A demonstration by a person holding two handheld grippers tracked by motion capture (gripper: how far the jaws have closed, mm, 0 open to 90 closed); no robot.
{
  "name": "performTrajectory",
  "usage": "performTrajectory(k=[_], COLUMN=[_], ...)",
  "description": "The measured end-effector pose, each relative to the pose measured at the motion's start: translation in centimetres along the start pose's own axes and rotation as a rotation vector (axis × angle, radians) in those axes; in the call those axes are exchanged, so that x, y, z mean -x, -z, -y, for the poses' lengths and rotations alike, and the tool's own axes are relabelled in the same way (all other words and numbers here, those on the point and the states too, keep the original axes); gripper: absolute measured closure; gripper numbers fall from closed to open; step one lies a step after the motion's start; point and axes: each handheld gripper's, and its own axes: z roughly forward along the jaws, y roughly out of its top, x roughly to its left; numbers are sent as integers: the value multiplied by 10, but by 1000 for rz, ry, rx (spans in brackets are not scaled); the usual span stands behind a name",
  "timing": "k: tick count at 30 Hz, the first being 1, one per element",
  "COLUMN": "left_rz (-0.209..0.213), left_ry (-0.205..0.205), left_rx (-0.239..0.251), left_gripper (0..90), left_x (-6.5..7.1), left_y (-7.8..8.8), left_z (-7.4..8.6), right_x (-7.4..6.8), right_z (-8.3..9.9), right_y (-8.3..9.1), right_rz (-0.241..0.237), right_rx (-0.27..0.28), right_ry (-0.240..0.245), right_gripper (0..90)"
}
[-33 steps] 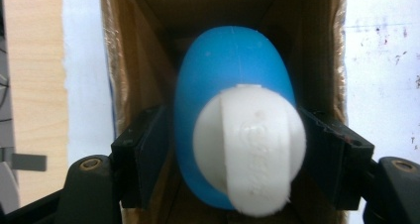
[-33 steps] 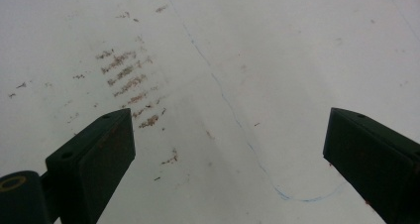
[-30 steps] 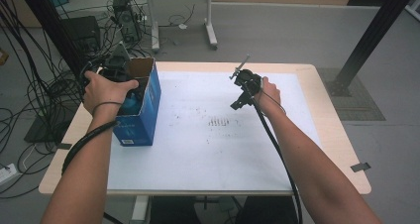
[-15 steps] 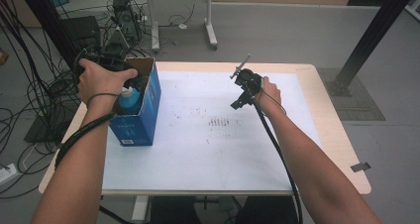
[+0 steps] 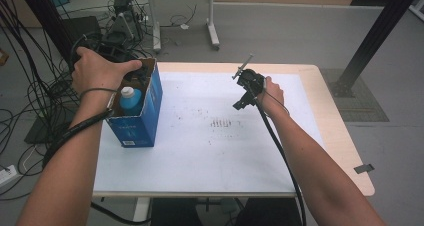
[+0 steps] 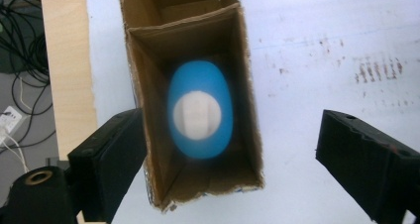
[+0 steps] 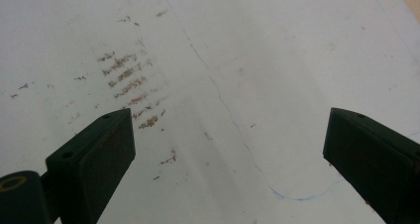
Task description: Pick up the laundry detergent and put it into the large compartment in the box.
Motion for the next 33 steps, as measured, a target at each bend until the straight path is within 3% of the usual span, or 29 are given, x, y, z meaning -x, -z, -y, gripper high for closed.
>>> performTrajectory(k=[11,23,29,33], left_rz=[51,109,127,154], left_ry=[-80,-191,-270,-301], left_rx=[-14,-13,-46,-55], left_gripper=[72,56,54,54], left_x=[22,59,81,92], left_y=[23,40,39,36], left_z=[-4,-1,5,9], right_x=[1,0,-1,-2], right_z=[0,1,1,2], right_y=[3,9,11,13], right_rz=[-7,10,16,20], right_rx=[-5,-5,-12,-14], right_ry=[-16,-13,-10,-11], right_gripper=[52,53,53,53])
